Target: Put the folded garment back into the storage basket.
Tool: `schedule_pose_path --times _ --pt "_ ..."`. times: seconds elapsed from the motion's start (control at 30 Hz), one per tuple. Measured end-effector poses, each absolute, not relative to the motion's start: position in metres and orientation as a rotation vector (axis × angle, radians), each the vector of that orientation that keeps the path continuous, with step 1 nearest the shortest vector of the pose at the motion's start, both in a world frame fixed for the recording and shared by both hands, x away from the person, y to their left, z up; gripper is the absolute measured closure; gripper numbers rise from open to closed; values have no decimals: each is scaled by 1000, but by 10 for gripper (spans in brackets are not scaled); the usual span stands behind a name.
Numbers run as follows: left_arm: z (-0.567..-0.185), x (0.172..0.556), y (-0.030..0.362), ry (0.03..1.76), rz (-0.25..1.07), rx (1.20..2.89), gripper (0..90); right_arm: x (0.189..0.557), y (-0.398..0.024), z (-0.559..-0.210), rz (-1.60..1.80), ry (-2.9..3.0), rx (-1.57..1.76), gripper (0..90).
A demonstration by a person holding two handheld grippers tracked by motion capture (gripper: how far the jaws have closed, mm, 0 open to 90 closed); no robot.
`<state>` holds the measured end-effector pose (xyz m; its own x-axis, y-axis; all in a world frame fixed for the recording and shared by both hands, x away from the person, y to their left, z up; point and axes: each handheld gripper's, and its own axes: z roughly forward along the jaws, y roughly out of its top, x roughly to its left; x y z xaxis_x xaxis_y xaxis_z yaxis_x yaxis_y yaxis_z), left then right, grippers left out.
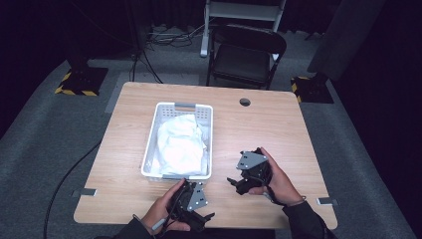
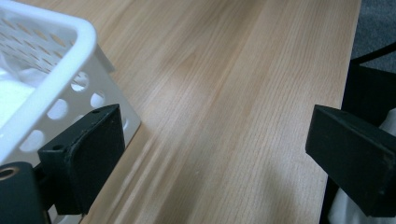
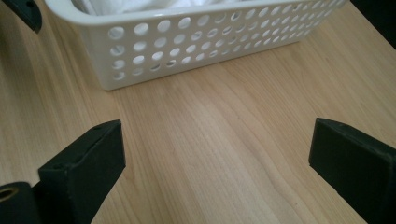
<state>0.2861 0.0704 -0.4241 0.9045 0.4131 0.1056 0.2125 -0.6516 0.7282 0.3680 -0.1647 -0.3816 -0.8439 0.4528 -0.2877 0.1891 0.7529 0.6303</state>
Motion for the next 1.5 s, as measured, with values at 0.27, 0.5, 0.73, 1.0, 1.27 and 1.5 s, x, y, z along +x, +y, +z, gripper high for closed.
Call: schedule_pose_path --times 0.27,0.5,0.73,1.0,1.27,1.5 --pt "-432 291 74 467 316 2326 40 361 -175 -389 805 2538 493 35" --pt "-438 293 76 473 315 2348 41 359 -186 -397 796 2545 543 35" --pt "-443 293 78 476 290 2357 42 358 -198 -406 797 2547 590 35" --pt "-450 295 82 516 267 2368 37 352 -214 -411 797 2542 629 35" --pt "-455 300 88 549 175 2336 29 344 -228 -417 778 2537 642 35" --pt "-456 299 89 549 174 2330 26 338 -238 -423 773 2528 662 35"
